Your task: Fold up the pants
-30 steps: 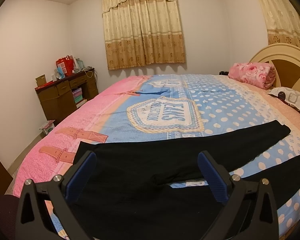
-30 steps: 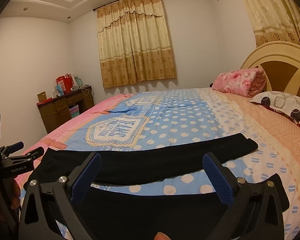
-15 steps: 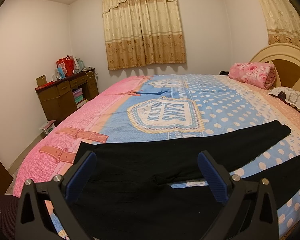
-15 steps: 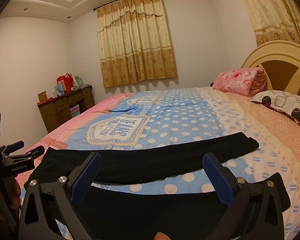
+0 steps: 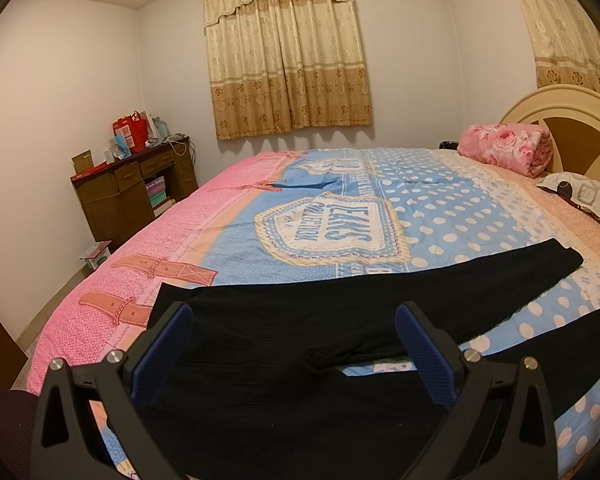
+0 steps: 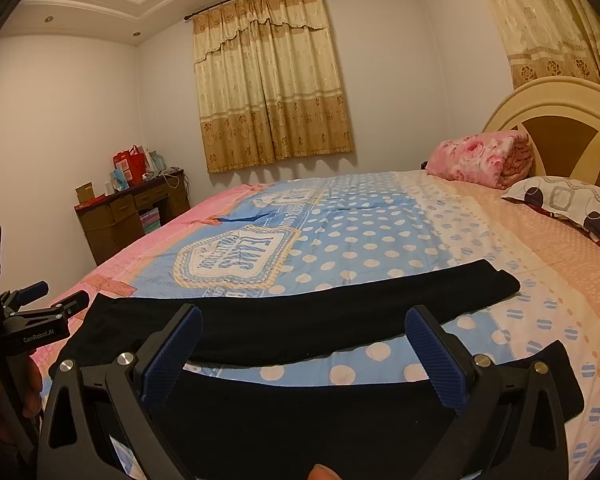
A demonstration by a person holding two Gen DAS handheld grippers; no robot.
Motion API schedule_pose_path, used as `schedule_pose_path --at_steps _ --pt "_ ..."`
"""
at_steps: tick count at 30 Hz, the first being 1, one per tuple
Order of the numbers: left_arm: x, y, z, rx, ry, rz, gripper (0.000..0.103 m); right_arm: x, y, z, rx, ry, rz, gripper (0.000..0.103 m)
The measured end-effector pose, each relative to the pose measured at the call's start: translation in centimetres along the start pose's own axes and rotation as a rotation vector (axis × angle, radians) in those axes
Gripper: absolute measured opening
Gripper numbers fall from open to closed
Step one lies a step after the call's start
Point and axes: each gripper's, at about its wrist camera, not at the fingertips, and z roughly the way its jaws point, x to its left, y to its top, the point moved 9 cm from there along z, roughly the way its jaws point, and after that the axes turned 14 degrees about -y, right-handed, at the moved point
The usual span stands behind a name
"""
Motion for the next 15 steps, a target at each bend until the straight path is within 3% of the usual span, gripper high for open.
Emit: schedule_pose_path --at_steps 15 --pt "1.2 -1.4 1.1 0.021 0.015 0.002 0.103 -0.5 -0.4 1.2 0.028 -0.002 0.006 0.102"
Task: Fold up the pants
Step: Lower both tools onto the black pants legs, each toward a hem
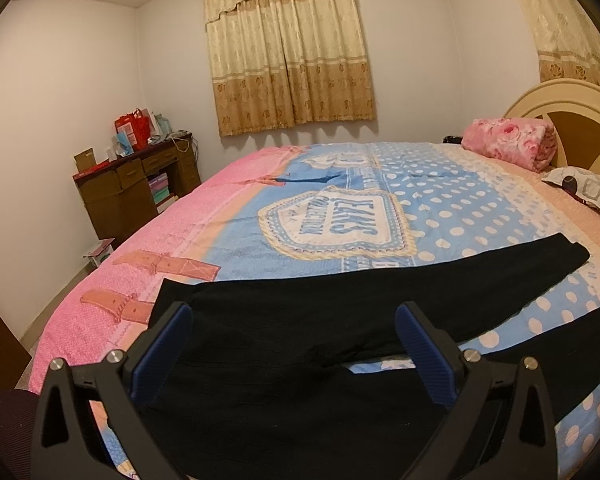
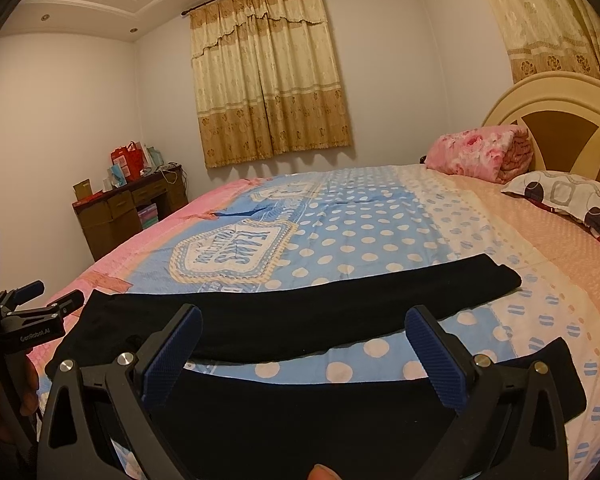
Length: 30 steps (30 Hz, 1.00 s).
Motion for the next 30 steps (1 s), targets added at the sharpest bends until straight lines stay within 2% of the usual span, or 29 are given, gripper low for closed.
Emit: schedule_pose_path --at_steps 13,17,19,23,26,30 --pt "0.0 -1.5 2.1 0.066 0.013 0.020 0.103 -0.7 -1.0 2.8 0.054 -0.003 0.013 0.102" --pt "1.5 -1.5 2.6 0.079 0.057 0.043 0.103 -1.9 -1.4 3.8 0.079 0.011 -0.014 0.102" --pt "3.0 -1.2 2.8 0.082 0.085 0.043 0.103 -3.9 -1.3 4.4 0.092 -0.005 -0.021 0.102" --pt "6.9 -0.9 3.8 0.103 0.158 0.042 0.103 -11.4 -0.2 7.0 0.121 -0.137 -0.030 0.102" --pt "10.0 -0.8 5.1 0.129 0.214 0.062 0.103 -16.0 1.0 9.5 0.156 -0.204 -0.027 0.102" --pt "13.9 -1.2 7.7 0.191 0.221 0.020 0.103 -20.9 2.7 14.1 0.213 -0.268 -0.023 0.102"
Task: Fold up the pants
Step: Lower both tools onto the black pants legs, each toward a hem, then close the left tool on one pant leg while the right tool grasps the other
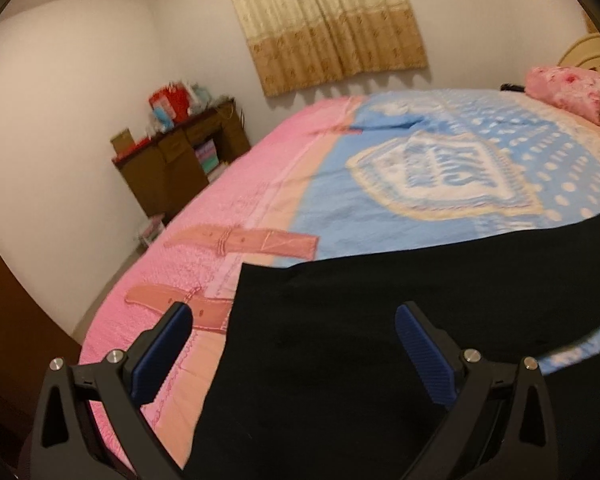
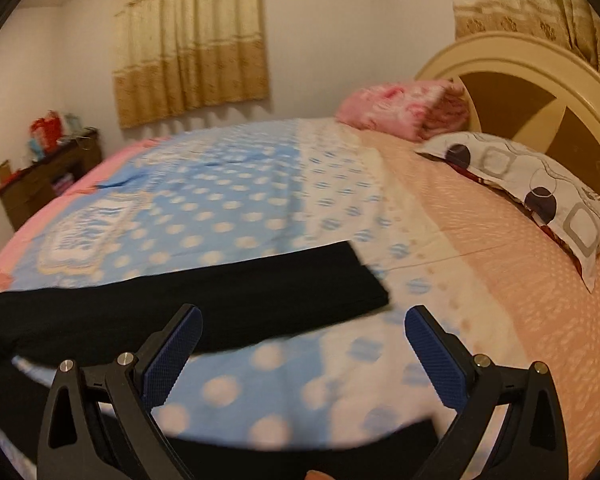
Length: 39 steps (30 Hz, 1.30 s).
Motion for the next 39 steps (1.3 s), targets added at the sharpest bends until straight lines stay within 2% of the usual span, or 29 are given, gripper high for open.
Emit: schedule_pose_path --at_steps 6,9,12,15,20,24,27,32,34,36,38,39 --pt "3.8 0.4 4.6 0.086 0.008 -0.087 0.103 -2.2 2.8 9.0 0.115 0.000 0.048 0.101" --pt "5.2 0.3 6.5 0.119 0.005 -0.108 0.103 -2.2 3.1 12.3 0.151 -0.011 0.051 0.100" --pt "6.9 0.0 8.4 0.154 0.006 -0.135 0.103 -1.9 3.0 15.7 0.218 0.020 0.055 0.086" --pt "8.0 -0.4 9.8 0.182 -0.007 -0.170 0.103 -1.5 2.8 18.4 0.268 0.032 0.035 0.083" --pt "8.3 -1.3 11.7 0.223 -0.067 -0.215 0.103 -1.1 2.8 20.6 0.292 0.034 0.002 0.083" --pt "8.3 -1.7 12.6 0.243 -0.078 -0.205 0.103 -0.5 1.9 21.8 0.318 0.025 -0.042 0.082" --pt "8.5 -1.9 13.1 0.255 -0.099 -0.213 0.103 -0.4 1.8 22.1 0.303 0.015 -0.050 0.082" --pt "9.6 -0.6 13.8 0.235 -0.113 -0.233 0.102 -0.3 2.0 22.5 0.303 0.023 -0.053 0.078" --pt "9.3 -0.6 14.6 0.258 -0.139 -0.234 0.091 -0.3 2.1 22.5 0.305 0.027 -0.057 0.075" --pt "8.7 -0.9 15.6 0.288 -0.158 -0.222 0.087 -0.3 2.1 22.5 0.302 0.033 -0.061 0.071" --pt "8.5 -0.7 15.8 0.280 -0.154 -0.211 0.083 -0.2 2.0 22.3 0.298 0.042 -0.064 0.063" --pt "8.3 -0.5 15.8 0.278 -0.165 -0.208 0.074 -0.1 2.0 22.2 0.296 0.048 -0.065 0.059"
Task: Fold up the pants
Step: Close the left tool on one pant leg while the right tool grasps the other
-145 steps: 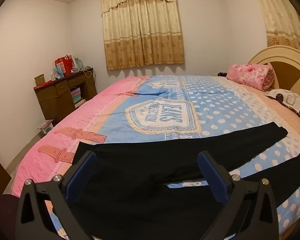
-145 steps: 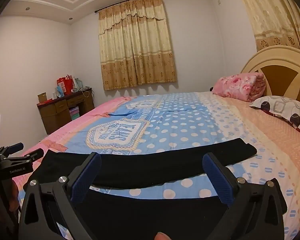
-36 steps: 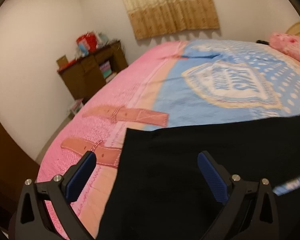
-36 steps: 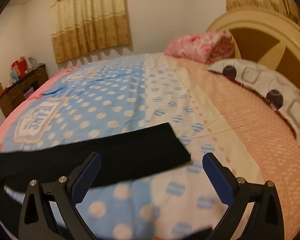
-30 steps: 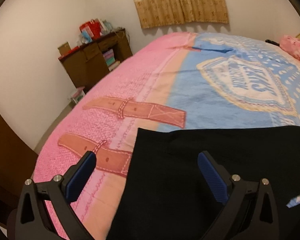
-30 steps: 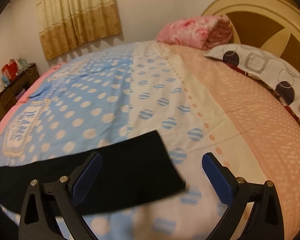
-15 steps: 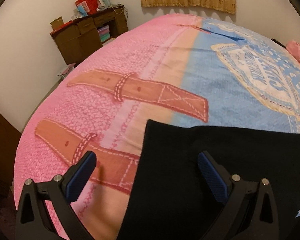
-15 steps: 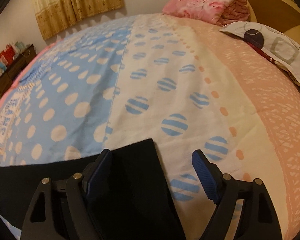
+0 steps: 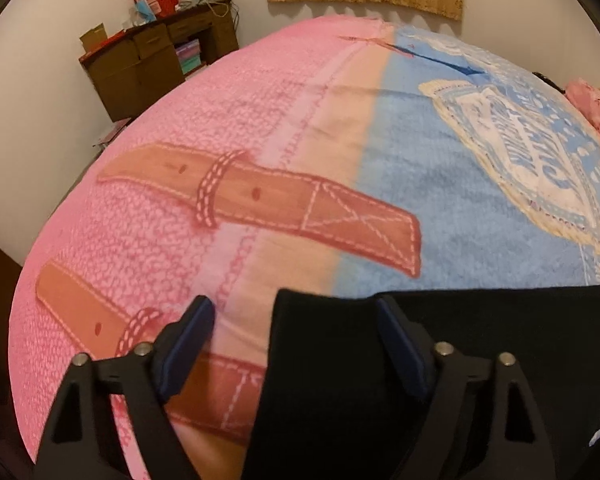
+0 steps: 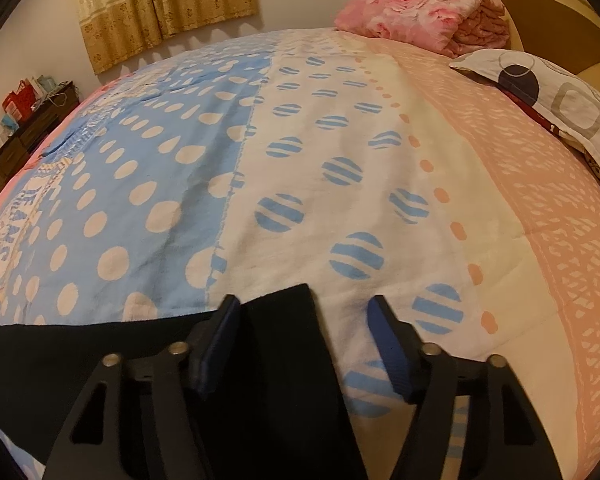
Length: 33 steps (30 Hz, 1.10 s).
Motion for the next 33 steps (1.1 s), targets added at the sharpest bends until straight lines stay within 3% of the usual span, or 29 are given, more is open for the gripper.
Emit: schedule_pose_path --at_steps 1,2,4,5,9,15,22,28,33 --pt "-0.4 0.1 -0.1 -0.002 -0.019 0.006 0.059 0.1 0.0 -0.1 -0.001 0.010 -0.004 0.048" --pt "-0.7 0.2 -0.1 -0.002 -0.039 0.012 0.048 0.4 0.1 -0.3 -0.003 0.025 -0.011 0.029" --pt "-1.5 0.3 -0.4 -0.001 -0.064 0.027 0.023 0.7 0.1 -0.7 0.001 0.044 -0.020 0.019" --pt "-2.0 0.3 -0.7 -0.003 -0.074 0.043 0.016 0.9 0.1 -1.0 0.002 0.048 -0.030 0.014" --pt "-2.8 0.6 -2.7 -0.057 -0.058 0.091 0.016 1.0 0.1 -2.5 -0.036 0.065 -0.036 0.010" --pt "-2.2 1.4 -7.0 -0.149 -0.108 0.064 0.016 -0.2 0.6 -6.1 -0.118 0.088 0.001 0.009" --pt "-1.6 -0.3 -11.1 -0.223 -0.162 0.025 0.016 -1.8 0.4 -12.3 -0.249 0.138 0.047 0.009" --pt "-0.9 -4.3 -14.9 -0.269 -0.229 -0.019 0.016 -4.5 -3.6 -18.4 -0.348 0.212 0.102 0.009" --pt "-0.3 -8.7 -15.4 -0.258 -0.251 -0.054 0.016 -6.7 -9.2 -21.2 -0.390 0.261 0.120 0.009"
